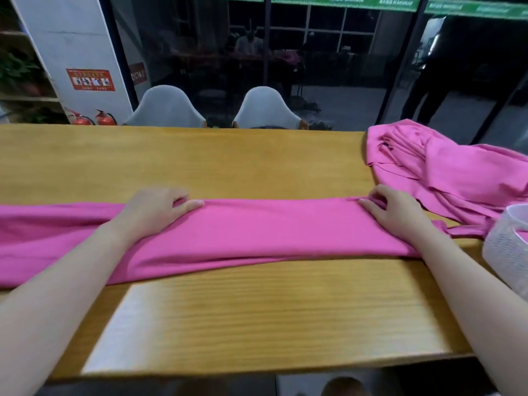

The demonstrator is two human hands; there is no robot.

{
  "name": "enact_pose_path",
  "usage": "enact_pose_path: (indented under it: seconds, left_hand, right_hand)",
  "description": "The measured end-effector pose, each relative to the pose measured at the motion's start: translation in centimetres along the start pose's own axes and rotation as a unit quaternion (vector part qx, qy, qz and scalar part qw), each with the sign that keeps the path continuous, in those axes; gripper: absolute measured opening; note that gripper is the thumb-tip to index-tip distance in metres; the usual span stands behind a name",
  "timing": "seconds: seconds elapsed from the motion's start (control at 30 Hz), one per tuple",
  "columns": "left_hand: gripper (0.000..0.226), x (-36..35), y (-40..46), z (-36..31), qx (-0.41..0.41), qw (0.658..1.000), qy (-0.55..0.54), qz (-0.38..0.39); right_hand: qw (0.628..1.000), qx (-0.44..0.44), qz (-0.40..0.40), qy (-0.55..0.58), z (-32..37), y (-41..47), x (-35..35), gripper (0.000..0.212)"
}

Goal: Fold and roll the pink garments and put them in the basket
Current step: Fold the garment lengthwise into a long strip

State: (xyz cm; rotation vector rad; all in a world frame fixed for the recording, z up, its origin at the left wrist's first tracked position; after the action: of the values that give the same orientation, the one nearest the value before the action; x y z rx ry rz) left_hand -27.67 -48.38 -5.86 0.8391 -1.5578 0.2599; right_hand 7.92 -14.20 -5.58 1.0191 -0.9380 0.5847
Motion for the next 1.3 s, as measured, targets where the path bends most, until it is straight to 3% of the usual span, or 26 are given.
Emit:
enact_pose_path:
  seconds: [0.17, 0.3, 0.4, 0.47, 0.53, 0.6, 0.67, 0.73, 0.8, 0.9, 1.0, 1.07, 1.13, 1.3]
  left_hand:
    - [0.058, 0.6, -1.1, -0.3, -0.011, 1.0, 0.015, -0.01]
    - [0.054, 1.3, -1.6, -1.2, -0.024, 0.996, 0.086, 0.003]
    - [0.032, 2.1, -1.5, -4.8, -0.075, 0.996, 0.057, 0.009]
    - [0.025, 1.8, -1.8, -9.9, -0.138, 0.99, -0.005, 0.038]
    - [0.029, 0.7, -3.0, -15.5, -0.204, 0.973, -0.064, 0.085]
    - [0.041, -1.1, -4.2, -18.7, -0.222, 0.963, -0.087, 0.128]
    - [0.054, -2.8, -4.8, -19.3, -0.205, 0.965, -0.065, 0.15]
    - [0.072, -3.5, -4.9, -18.4, -0.187, 0.968, -0.028, 0.164]
    - [0.087, -3.7, -4.8, -18.0, -0.187, 0.967, -0.002, 0.172]
    - [0.082, -3.7, -4.9, -18.3, -0.184, 0.966, 0.01, 0.184]
    - [0.074, -3.7, -5.1, -18.4, -0.178, 0.965, 0.018, 0.189]
    - [0.072, -3.5, -5.1, -18.6, -0.172, 0.968, 0.018, 0.182]
    - [0.072, -3.3, -5.2, -19.1, -0.156, 0.973, -0.007, 0.168]
    - [0.047, -0.6, -5.9, -16.3, -0.114, 0.99, -0.055, 0.069]
  right_hand:
    - [1.0, -0.007, -0.004, -0.024, 0.2, -0.5, 0.1, 0.014]
    - [0.997, 0.007, 0.05, -0.055, 0.9, -0.2, 0.5, 0.018]
    - [0.992, 0.046, 0.046, -0.11, 2.7, 0.6, 1.6, 0.017]
    - [0.994, 0.074, 0.025, -0.074, 5.4, 0.6, 1.7, 0.018]
    - [0.992, 0.113, 0.046, 0.035, 8.9, -0.5, 0.6, 0.021]
    - [0.977, 0.155, 0.109, 0.101, 11.3, -2.0, -1.3, 0.037]
    - [0.969, 0.156, 0.176, 0.08, 11.3, -3.2, -2.4, 0.067]
    - [0.966, 0.117, 0.223, 0.055, 8.7, -3.5, -1.9, 0.094]
    - [0.969, 0.057, 0.237, 0.031, 4.9, -3.6, -0.8, 0.106]
    - [0.972, -0.012, 0.236, 0.003, 1.2, -3.6, 0.4, 0.109]
    - [0.971, -0.023, 0.24, -0.01, 0.0, -3.5, 0.2, 0.125]
    - [0.97, -0.037, 0.24, -0.028, 0.4, -3.0, 0.0, 0.114]
    - [0.973, -0.046, 0.223, -0.046, 2.4, -2.0, -0.6, 0.084]
    - [0.98, 0.073, 0.177, 0.062, 14.8, 1.7, -4.5, 0.059]
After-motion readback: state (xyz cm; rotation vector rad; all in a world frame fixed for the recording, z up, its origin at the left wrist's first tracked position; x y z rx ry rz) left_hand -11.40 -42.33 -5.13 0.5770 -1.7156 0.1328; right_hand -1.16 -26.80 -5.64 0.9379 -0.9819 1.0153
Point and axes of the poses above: each hand's wrist, its own y-axis towards the middle knuckle, its own x-axis out of the back of the hand, z = x × y, the point moved 4 cm from there along y, towards the middle knuckle, and after that the axes turned 13 degrees about x, right-handed, at the moved point
